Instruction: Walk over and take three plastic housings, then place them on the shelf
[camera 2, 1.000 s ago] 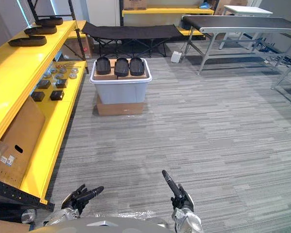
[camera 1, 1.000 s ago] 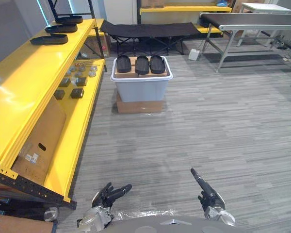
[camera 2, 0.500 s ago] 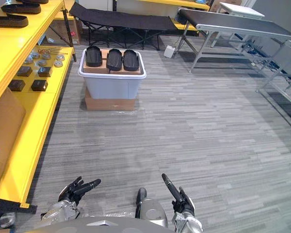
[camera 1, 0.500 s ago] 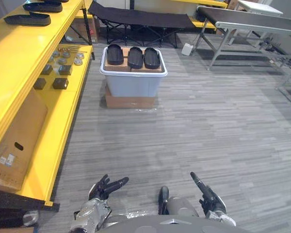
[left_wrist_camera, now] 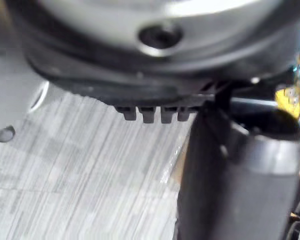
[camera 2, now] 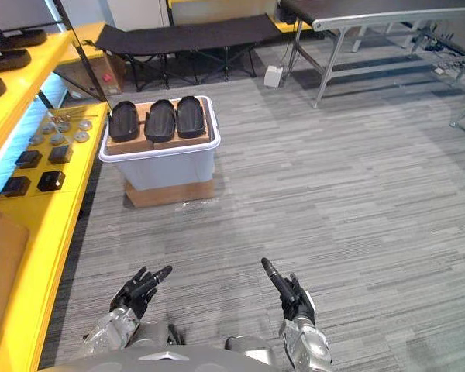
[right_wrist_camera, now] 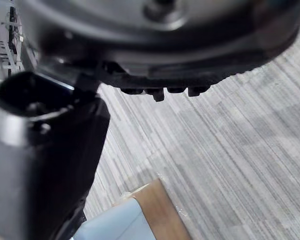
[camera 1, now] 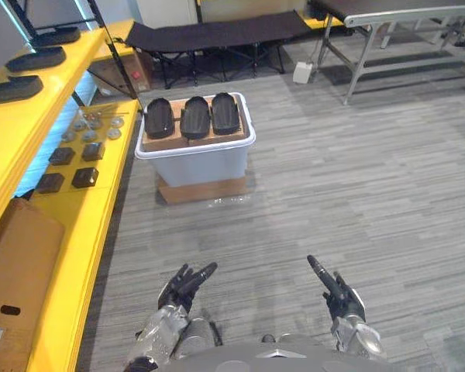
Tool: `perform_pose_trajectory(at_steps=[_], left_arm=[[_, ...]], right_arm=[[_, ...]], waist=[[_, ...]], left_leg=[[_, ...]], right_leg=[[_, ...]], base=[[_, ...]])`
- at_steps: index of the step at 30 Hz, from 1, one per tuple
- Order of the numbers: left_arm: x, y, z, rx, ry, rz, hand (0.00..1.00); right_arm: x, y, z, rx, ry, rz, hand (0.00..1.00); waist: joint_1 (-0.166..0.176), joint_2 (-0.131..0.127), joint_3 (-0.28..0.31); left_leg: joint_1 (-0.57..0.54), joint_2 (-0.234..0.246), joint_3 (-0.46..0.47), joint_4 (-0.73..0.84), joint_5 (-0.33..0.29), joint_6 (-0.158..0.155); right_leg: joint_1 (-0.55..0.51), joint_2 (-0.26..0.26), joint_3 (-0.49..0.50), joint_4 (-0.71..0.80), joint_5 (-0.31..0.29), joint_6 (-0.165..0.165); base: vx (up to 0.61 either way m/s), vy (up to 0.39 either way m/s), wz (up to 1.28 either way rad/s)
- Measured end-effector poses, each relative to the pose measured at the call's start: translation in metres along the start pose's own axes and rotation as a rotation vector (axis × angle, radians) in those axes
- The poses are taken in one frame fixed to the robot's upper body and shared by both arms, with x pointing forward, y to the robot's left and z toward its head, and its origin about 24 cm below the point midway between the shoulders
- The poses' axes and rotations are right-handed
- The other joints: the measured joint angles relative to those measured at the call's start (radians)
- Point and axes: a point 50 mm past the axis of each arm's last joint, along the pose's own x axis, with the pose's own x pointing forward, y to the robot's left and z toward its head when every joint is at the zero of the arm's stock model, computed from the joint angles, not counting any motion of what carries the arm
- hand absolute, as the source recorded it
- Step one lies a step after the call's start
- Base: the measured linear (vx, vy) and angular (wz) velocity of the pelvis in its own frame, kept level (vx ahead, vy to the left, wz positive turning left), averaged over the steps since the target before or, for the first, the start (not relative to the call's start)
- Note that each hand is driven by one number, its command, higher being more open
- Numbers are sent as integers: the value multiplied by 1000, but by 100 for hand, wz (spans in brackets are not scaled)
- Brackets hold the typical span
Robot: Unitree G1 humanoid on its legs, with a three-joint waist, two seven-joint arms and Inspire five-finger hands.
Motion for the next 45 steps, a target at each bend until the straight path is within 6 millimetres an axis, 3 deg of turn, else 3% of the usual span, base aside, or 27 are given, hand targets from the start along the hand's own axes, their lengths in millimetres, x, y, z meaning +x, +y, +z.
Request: perform_pose_trajectory(at_steps=[2, 4, 5, 6, 7, 8, 9, 10, 11, 12, 13, 16, 18, 21, 25, 26, 27, 28, 29, 30, 31, 32, 35, 37, 39, 40, 45], left_arm=[[1, -5, -1, 0, -3, -16, 100], [0, -2, 0, 7, -12, -12, 100], [-1, 1, 2, 14, -21, -6, 100], [-2, 3, 3, 19, -32, -5, 100], [-2, 5, 6, 26, -38, -3, 100], [-3, 7, 7, 30, -39, 0, 100], [-3, 10, 7, 32, -37, 7, 100], [-4, 13, 4, 32, -28, 18, 100], [-4, 13, 4, 36, -26, 18, 100], [-4, 15, 6, 42, -27, 23, 100], [-6, 20, 4, 60, -12, 38, 100], [-8, 24, 1, 88, 6, 42, 100], [-4, 20, 9, 100, -7, 29, 100], [0, 18, 19, 112, -28, 22, 100], [-4, 20, 14, 101, -27, 33, 100], [-4, 18, 11, 85, -23, 38, 100], [-6, 15, 0, 25, -10, 45, 100], [-9, 16, -3, 12, -12, 50, 100], [-9, 13, -4, -6, -20, 43, 100], [-8, 4, -10, -22, -11, 31, 100], [-8, 2, -10, -18, -13, 25, 100], [-8, 0, -9, 10, -16, 20, 100], [-5, -10, -2, 127, -40, -25, 100], [-3, -24, 7, 205, -79, -86, 100], [-2, -34, 9, 260, -85, -130, 100], [-3, -37, 5, 273, -72, -149, 100], [-7, -10, 13, 424, -19, -120, 100]], right_arm=[[-1, -5, 0, -12, 5, -15, 100], [-5, -8, -8, -26, 38, -30, 100], [-6, -5, -12, -32, 48, -21, 100], [-6, -3, -13, -38, 53, -11, 100], [-6, 0, -15, -41, 61, -1, 100], [-7, 0, -16, -36, 69, -2, 100], [-6, 1, -20, -30, 94, -6, 100], [-4, 3, -18, -28, 95, -1, 100], [-2, 7, -17, -25, 90, 6, 100], [-3, 11, -21, -13, 101, 14, 100], [-5, 17, -29, 5, 129, 24, 100], [-7, 19, -33, 51, 136, 22, 100], [-7, 18, -33, 51, 134, 17, 100], [-9, 14, -35, 68, 134, -1, 100], [-18, 8, -46, 80, 163, -26, 100], [-18, 6, -47, 86, 169, -41, 100], [-17, -2, -43, 77, 168, -72, 100], [-16, -4, -40, 72, 163, -81, 100], [-15, -5, -39, 74, 157, -95, 100], [-13, -9, -34, 76, 142, -113, 100], [-14, -10, -34, 73, 142, -118, 100], [-14, -11, -34, 61, 144, -130, 100], [-9, -9, -20, 46, 87, -135, 100], [-4, -5, 0, 27, 1, -133, 100], [1, -6, 23, -31, -81, -130, 100], [3, -9, 38, -88, -140, -135, 100], [8, 0, 63, -173, -245, -141, 100]], waist=[[1, 29, 23], [7, 42, 31], [11, 39, 30], [12, 25, 31], [17, 0, 26], [22, -16, 18], [26, -24, -1], [22, -24, -1], [23, -15, -5], [23, -26, 0], [27, -42, 7], [19, -42, 8], [21, -35, 12], [19, -37, 16], [22, -82, -15], [18, -69, -22], [11, -32, -51], [11, -10, -60], [9, -1, -50], [4, 19, -39], [4, 14, -33], [9, 23, -32], [16, 26, -31], [18, 21, -27], [15, 26, -29], [15, 52, -30], [9, -51, -28]], left_leg=[[-9, -12, -34, -159, 100, -15], [5, -3, -15, -168, 216, 19], [24, -18, 15, -168, 253, 60], [29, -36, 31, -159, 265, 84], [26, -69, 48, -118, 239, 140], [25, -91, 60, -99, 217, 163], [35, -118, 81, -77, 156, 186], [44, -120, 81, -72, 134, 193], [61, -123, 79, -76, 121, 193], [98, -132, 79, -86, 106, 188], [162, -134, 77, -88, 86, 189], [241, -120, 46, -128, 71, 178], [254, -97, 6, -138, 56, 156], [287, -57, -65, -109, -1, 122], [330, -48, -128, -9, -137, 67], [332, -28, -141, 7, -162, 50], [351, 32, -138, 7, -177, 13], [341, 50, -139, 46, -181, -1], [289, 76, -136, 182, -169, 3], [172, 132, -141, 445, -70, 23], [132, 158, -142, 526, -41, 24], [108, 174, -134, 588, -60, 4], [93, 159, -73, 398, -88, 9], [68, 116, -75, 132, -58, -1], [70, 81, -112, -61, 76, -3], [79, 86, -122, -104, 201, -11], [165, -37, -98, -250, 229, 37]], right_leg=[[39, 13, -5, -2, -32, 8], [74, 15, 0, 7, -76, 25], [82, -11, 5, 37, -127, 34], [77, -35, 8, 72, -165, 43], [69, -78, 8, 116, -216, 55], [68, -103, 8, 133, -232, 66], [15, -143, 18, 298, -261, 99], [-66, -161, 17, 473, -239, 145], [-118, -176, 16, 587, -209, 198], [-182, -202, 13, 740, -177, 226], [-225, -222, -16, 821, -207, 177], [-260, -209, -114, 617, -242, 163], [-303, -179, -112, 394, -215, 192], [-350, -147, -20, 129, -49, 216], [-345, -155, 28, 137, -3, 180], [-355, -140, 27, 171, 49, 150], [-361, -97, 1, 205, 54, 139], [-358, -77, -15, 205, 54, 135], [-348, -68, -26, 218, 55, 121], [-285, -44, -42, 184, 43, 89], [-257, -34, -44, 166, 42, 72], [-197, -25, -45, 145, 41, 59], [-115, -34, -37, 83, 37, 53], [-104, -61, -34, 66, 29, 66], [-103, -80, -19, 72, 6, 102], [-101, -73, -2, 76, -11, 125], [-88, -188, -11, 85, -33, 182]], base=[[219, 163, 10], [215, 226, 4], [253, 230, 3], [341, 252, 3], [309, 202, -1], [380, 167, -19], [406, 173, -17], [412, 176, -15], [310, 172, -1], [392, 178, 0], [455, 161, 6], [342, 57, 28], [321, -26, 48], [295, -136, 57], [339, -298, 51], [452, -375, 25], [457, -344, 18], [556, -374, 10], [439, -291, 16], [427, -290, 23], [421, -278, 16], [449, -212, -7], [427, -134, -22], [326, 23, -9], [269, 142, -24], [197, 169, -32], [178, 172, 1]])
